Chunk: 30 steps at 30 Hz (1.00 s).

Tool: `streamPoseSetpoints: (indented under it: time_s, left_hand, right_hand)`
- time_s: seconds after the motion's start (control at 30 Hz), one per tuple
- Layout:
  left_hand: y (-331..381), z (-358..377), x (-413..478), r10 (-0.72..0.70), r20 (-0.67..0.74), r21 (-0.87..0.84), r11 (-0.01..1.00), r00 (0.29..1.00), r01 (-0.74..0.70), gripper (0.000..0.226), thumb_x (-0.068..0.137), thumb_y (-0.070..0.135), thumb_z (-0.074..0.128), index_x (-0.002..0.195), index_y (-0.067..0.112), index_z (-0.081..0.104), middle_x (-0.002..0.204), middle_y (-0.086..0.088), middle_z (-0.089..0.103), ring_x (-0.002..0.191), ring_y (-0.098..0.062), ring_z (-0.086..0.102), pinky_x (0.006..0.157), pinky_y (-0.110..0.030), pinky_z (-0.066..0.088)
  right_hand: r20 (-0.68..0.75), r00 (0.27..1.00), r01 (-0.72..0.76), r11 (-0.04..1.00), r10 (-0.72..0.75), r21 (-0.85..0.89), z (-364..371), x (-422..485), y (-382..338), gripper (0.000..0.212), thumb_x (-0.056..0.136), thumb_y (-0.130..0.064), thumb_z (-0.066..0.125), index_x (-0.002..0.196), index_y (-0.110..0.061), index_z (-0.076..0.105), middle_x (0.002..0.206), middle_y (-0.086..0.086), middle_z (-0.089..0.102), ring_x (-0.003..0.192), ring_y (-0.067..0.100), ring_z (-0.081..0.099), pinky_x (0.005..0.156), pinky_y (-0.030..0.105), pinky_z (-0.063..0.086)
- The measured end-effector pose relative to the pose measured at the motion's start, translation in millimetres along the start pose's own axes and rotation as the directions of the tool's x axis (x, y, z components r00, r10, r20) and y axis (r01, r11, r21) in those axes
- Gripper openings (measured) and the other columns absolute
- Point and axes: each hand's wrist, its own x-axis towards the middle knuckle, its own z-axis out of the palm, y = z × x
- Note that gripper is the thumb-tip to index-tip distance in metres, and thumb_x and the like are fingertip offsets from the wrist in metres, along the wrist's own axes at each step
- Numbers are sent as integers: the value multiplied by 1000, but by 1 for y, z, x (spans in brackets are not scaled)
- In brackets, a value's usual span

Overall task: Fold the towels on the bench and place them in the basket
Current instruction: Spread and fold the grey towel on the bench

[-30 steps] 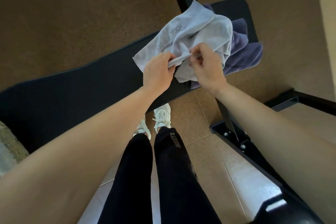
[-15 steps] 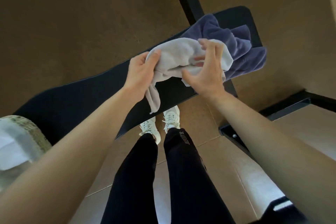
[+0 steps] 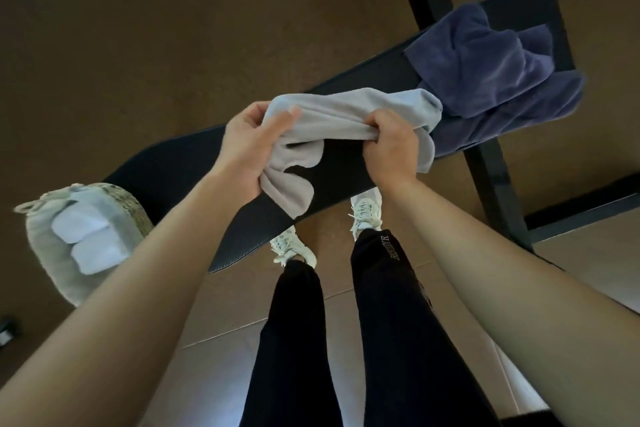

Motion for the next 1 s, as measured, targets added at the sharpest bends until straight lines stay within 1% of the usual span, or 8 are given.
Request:
streamPoseSetpoints:
  time_s: [0.13, 0.33, 0.43, 0.5, 0.6, 0.73, 0.87, 1.0]
  left_hand:
    - [-9, -55, -17, 42, 62, 230, 972, 997, -55, 54, 78, 4, 84, 124, 22, 62, 107, 0, 71, 93, -11, 70, 74, -22, 56]
    - [-17, -112, -34, 253, -167, 490, 860, 953, -143, 22, 87, 9, 73, 96, 26, 64, 86, 5, 65, 73, -9, 63, 56, -23, 49]
    - [-19, -143, -33, 307, -218, 570, 810, 927, -134, 13, 89, 26, 77, 87, 37, 71, 86, 10, 66, 79, -12, 62, 64, -31, 51]
    - [-13, -163, -36, 345, -240, 662, 742, 907, -108, 7, 93, 39, 70, 96, 43, 75, 92, 12, 68, 92, -15, 65, 77, -39, 55]
    - [4, -188, -43, 436, -316, 719, 690, 843, -87, 23, 98, 39, 58, 113, 43, 75, 105, 10, 70, 106, -19, 64, 88, -42, 54]
    - [27, -202, -52, 511, -504, 612, 780, 696, -129, 28, 95, 30, 52, 110, 38, 74, 101, 15, 74, 94, -11, 69, 83, -34, 56]
    - [25, -210, -56, 517, -633, 526, 833, 577, -170, 31, 97, 25, 48, 108, 38, 73, 103, 17, 74, 95, -9, 68, 81, -28, 55]
    - [-18, -211, -58, 575, -584, 594, 784, 573, -181, 34, 99, 20, 44, 109, 33, 73, 101, 8, 73, 97, -28, 66, 84, -40, 55]
  right_hand:
    - [-4, 999, -50, 992, 50, -116, -4, -4, 0, 13, 84, 0, 58, 85, -11, 63, 95, 7, 63, 86, 24, 58, 72, 44, 51]
    - [-28, 945, -326, 926, 327, -190, -19, 6, -33, 19, 93, -18, 57, 102, -25, 72, 104, 4, 70, 97, 30, 64, 78, 41, 54]
    - [40, 920, -383, 917, 389, -112, -33, 16, -67, 22, 92, -17, 51, 86, -24, 71, 91, 5, 66, 84, 30, 58, 68, 34, 42]
    - [57, 922, -383, 924, 383, -21, -44, 24, -93, 25, 91, -11, 47, 80, -23, 66, 84, 4, 60, 72, 27, 53, 61, 34, 38]
    - [62, 909, -413, 878, 411, 242, -58, 34, -134, 28, 95, -15, 44, 92, -25, 69, 94, -1, 65, 69, 22, 62, 60, 31, 57]
    - [32, 933, -337, 836, 359, 434, -70, 35, -174, 25, 105, -12, 47, 110, -27, 66, 102, -7, 62, 86, 10, 60, 55, 15, 57]
    - [-84, 989, -100, 965, 123, 241, -69, 23, -174, 32, 103, -11, 52, 128, -21, 70, 117, -5, 71, 111, 12, 64, 100, 31, 55]
    - [-90, 995, 38, 998, -34, 46, -60, 2, -147, 24, 99, -10, 54, 111, -11, 74, 106, 6, 73, 103, 21, 66, 83, 28, 49]
